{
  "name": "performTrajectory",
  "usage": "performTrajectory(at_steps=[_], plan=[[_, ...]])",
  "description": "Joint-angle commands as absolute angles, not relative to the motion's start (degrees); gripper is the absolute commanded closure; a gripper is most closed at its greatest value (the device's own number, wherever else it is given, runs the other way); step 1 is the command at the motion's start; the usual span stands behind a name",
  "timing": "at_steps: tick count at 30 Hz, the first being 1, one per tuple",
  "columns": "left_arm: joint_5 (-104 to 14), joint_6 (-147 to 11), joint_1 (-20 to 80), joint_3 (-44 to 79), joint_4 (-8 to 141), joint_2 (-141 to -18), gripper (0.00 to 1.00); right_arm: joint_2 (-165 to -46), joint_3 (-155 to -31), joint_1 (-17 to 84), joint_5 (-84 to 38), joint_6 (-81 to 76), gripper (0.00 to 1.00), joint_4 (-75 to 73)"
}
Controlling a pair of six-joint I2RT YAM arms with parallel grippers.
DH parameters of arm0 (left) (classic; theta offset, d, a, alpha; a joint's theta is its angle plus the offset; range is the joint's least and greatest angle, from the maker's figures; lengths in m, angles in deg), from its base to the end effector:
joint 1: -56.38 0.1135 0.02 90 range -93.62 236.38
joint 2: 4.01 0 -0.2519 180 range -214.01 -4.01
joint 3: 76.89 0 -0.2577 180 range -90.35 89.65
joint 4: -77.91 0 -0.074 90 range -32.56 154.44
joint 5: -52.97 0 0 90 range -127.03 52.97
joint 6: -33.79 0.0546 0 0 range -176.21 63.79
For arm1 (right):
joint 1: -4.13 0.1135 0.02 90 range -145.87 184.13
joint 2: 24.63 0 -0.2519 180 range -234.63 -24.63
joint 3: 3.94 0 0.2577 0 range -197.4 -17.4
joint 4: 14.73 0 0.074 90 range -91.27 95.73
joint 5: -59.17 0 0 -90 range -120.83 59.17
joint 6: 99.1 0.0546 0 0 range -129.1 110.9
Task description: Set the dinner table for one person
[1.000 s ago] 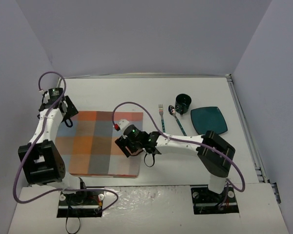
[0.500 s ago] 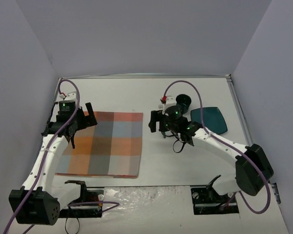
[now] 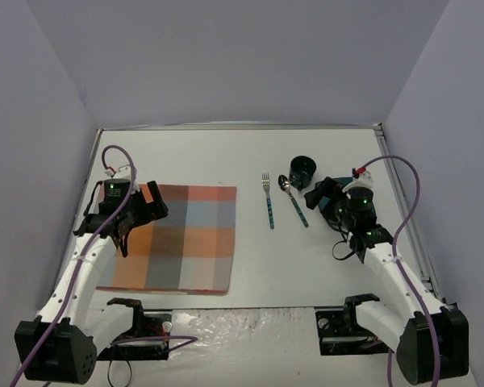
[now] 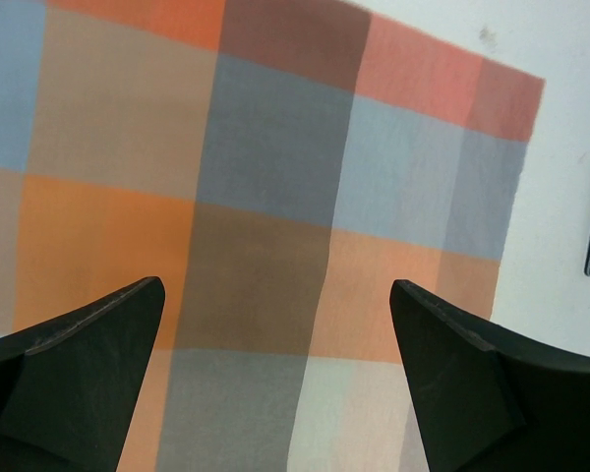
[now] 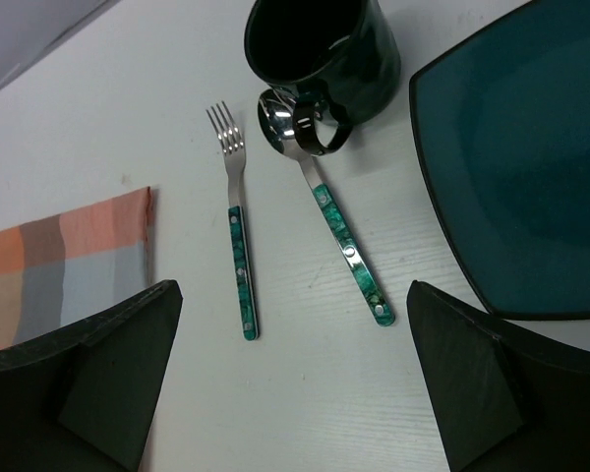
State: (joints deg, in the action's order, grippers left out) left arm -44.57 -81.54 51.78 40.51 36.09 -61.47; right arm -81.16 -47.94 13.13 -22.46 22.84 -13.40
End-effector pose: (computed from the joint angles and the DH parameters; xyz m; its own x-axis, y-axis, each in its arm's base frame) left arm 0.2426 -0.0267 0.2724 -0.6171 -0.3759 -0.6913 -0.0881 0.9060 -0.4140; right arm 0.2525 0.0480 0.2371 -0.3565 0.4735 -0.8054 -0.1246 0.8303 0.5432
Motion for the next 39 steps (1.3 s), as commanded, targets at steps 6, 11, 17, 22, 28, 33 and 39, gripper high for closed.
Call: performTrajectory(at_steps=[6,11,17,22,28,33,39], plan=[[-44.32,-96.21,51.46,50.46,43.9,-62.99,0.03,-80.62,-49.48,10.36,-15.1,22.62,0.06,-18.23],[-44.76,-99.88,51.46,54.08,47.54,-65.86,0.03,-80.93,-49.44,9.61,-13.49,21.56,0.06,-18.15],[-44.14,-102.93,51.46,57.88,49.43,-68.63,0.03,-80.18,-48.49,7.87,-12.57,21.34,0.06,-18.26],[-40.81,-104.01,51.46,58.86,46.99,-68.46,0.03,-80.1,-47.83,4.83,-10.24,21.73,0.06,-18.49],[-41.02,-104.08,51.46,57.8,46.58,-69.59,0.03,-80.38,-47.74,1.58,-8.2,22.24,0.06,-18.96],[-44.0,-100.57,51.37,50.61,41.55,-66.14,0.03,-80.87,-48.63,-0.38,-8.14,23.16,0.07,-18.77],[-46.05,-88.43,51.37,35.42,34.47,-63.08,0.03,-82.39,-47.43,-4.7,-11.42,29.03,0.06,-17.97]])
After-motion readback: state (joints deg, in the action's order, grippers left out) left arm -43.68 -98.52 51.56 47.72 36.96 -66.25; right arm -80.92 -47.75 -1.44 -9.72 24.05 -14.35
